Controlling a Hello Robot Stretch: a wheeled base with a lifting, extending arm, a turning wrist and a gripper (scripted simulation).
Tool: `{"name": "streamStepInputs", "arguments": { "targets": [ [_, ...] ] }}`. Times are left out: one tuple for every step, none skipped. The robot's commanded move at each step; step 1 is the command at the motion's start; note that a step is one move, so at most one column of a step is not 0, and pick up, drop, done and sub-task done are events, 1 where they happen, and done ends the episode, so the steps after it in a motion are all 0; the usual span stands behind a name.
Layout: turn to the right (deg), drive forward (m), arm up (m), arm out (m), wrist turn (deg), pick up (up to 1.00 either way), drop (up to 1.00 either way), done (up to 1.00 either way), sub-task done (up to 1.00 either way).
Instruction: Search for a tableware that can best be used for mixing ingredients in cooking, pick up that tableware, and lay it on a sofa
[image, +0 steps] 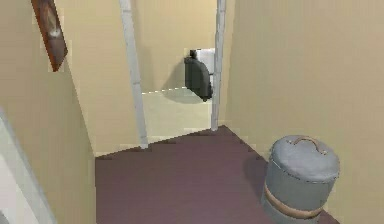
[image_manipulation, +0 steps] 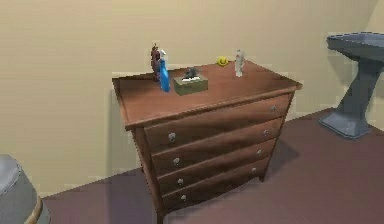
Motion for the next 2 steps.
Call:
{"name": "streamStepInputs", "arguments": {
  "targets": [
    [0.0,1.00,0.00,0.00,0.0,0.00,0.00,0.00,0.00],
    [0.0,1.00,0.00,0.00,0.0,0.00,0.00,0.00,0.00]
  ]
}}
